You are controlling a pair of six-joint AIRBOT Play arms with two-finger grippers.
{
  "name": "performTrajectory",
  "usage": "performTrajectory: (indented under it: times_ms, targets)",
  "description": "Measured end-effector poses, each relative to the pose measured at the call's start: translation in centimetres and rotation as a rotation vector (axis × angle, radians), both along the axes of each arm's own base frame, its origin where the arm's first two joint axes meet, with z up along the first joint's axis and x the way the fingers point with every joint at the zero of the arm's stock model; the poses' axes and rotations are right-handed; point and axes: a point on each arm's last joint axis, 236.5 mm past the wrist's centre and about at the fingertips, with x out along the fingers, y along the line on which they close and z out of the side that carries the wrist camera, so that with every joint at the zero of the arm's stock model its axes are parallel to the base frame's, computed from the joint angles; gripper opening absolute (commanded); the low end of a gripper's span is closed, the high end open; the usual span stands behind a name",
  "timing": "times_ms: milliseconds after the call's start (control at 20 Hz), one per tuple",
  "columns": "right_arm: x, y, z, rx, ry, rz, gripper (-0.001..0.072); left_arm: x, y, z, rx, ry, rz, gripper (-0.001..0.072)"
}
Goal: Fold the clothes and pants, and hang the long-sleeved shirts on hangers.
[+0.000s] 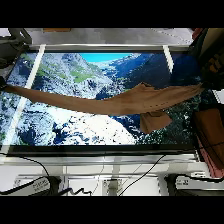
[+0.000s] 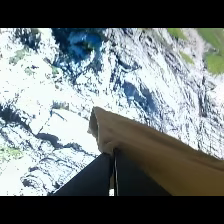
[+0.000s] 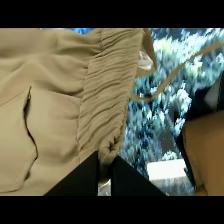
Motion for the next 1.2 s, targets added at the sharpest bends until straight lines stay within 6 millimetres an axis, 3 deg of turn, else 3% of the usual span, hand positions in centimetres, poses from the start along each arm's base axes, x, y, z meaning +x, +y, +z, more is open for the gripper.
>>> performTrajectory:
  times_ms: [150, 350, 500, 750, 900, 950, 1000, 1050, 1100, 1200]
  targets:
    - [1.1, -0.5, 0.0, -0.011, -0.042, -0.017, 0.0035, 0.9, 0.4, 0.4, -0.035, -0.043, 0.046, 0.0011]
    - [6.2, -1.9, 1.1, 0.029, -0.239, -0.161, 0.0035, 4.3, 1.5, 0.9, -0.176, -0.184, 0.192, 0.0011]
    - [10.8, -2.4, 0.3, 0.124, -0.357, -0.281, 0.0035, 7.5, 1.4, -1.5, -0.310, -0.226, 0.271, 0.0012]
    - [18.7, -1.4, -4.1, 0.255, -0.491, -0.408, 0.0036, 13.8, -0.2, -6.9, -0.489, -0.301, 0.367, 0.0013]
    - [23.4, -1.1, -5.1, 0.314, -0.643, -0.498, 0.0037, 17.1, -0.4, -8.8, -0.531, -0.406, 0.454, 0.0014]
    - [24.6, -1.3, -5.2, 0.331, -0.697, -0.530, 0.0066, 18.0, -0.2, -9.2, -0.534, -0.452, 0.492, 0.0127]
    - [25.6, -1.4, -4.9, 0.346, -0.756, -0.558, 0.0303, 18.7, 0.1, -9.2, -0.529, -0.501, 0.529, 0.0466]
    - [26.3, -1.7, -4.3, 0.355, -0.811, -0.575, 0.0646, 19.2, 0.5, -9.3, -0.520, -0.548, 0.564, 0.0698]
    - [26.8, -1.9, -3.8, 0.362, -0.855, -0.589, 0.0697, 19.6, 0.8, -9.2, -0.507, -0.584, 0.590, 0.0709]
    - [27.4, -2.1, -3.0, 0.376, -0.902, -0.604, 0.0696, 19.8, 1.1, -8.6, -0.462, -0.632, 0.599, 0.0707]
